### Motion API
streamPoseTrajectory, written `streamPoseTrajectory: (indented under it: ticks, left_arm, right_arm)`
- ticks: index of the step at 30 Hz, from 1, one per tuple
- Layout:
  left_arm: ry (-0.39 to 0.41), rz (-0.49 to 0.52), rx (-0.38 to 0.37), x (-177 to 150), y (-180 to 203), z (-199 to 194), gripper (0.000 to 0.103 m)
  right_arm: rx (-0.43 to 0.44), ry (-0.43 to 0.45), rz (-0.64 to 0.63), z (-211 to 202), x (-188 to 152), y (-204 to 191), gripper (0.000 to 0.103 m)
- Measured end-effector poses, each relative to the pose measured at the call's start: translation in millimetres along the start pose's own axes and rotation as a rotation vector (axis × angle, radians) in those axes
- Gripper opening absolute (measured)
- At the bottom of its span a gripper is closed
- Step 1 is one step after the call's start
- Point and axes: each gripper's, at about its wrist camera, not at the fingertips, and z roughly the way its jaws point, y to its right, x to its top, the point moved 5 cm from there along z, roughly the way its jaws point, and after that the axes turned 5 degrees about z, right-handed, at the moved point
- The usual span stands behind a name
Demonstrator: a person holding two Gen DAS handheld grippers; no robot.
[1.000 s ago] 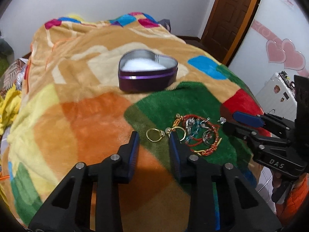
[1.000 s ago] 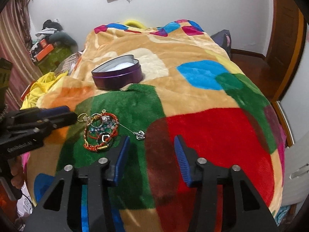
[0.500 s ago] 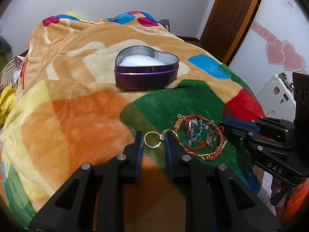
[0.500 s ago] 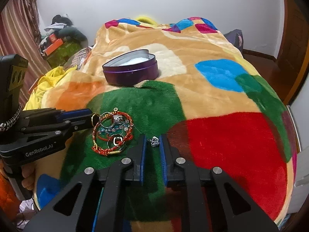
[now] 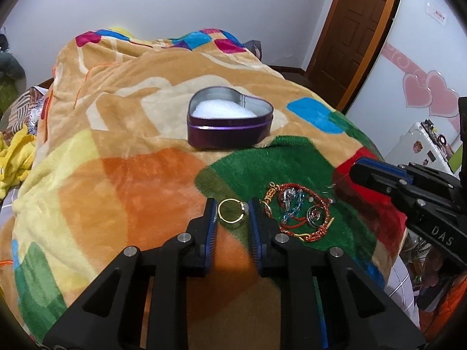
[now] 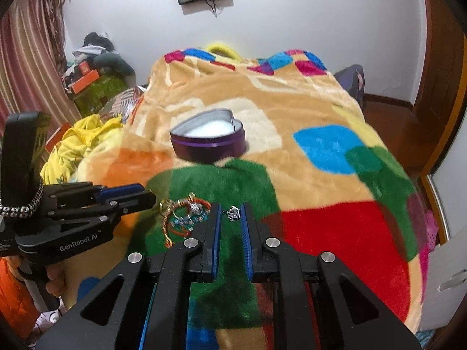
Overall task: Organize jewelry
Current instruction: 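Carry the ring and earring into the heart tin and open both tools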
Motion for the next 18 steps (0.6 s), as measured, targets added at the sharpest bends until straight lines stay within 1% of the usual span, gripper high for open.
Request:
streamPoseTrajectory:
  ticks: [3, 4, 5, 12, 18]
  left_arm:
    - [0.026, -0.002, 0.007, 5.2, -3.1, -9.9, 0.021]
    - [0.034, -0.003, 0.009, 7.1, -3.6, -12.8, 0.021]
    - [0.045, -0.002, 0.012, 9.9, -4.7, -16.2, 0.021]
    - [0.121, 0.012, 0.040, 32.6, -13.7, -36.0, 0.021]
    - [0.176, 0.019, 0.045, 52.2, -18.4, -47.1, 0.021]
  right_arm:
    - [-0.002, 0.025, -0.005, -6.0, 6.6, -4.8, 0.012]
    - [-0.004, 0.032, -0.006, -7.6, 8.4, -6.5, 0.009]
    - [-0.005, 0.041, -0.008, -9.0, 10.6, -7.7, 0.009]
    - [-0.011, 0.090, -0.019, -15.3, 26.3, -15.5, 0.009]
    - [-0.011, 0.122, -0.038, -15.0, 38.3, -20.5, 0.009]
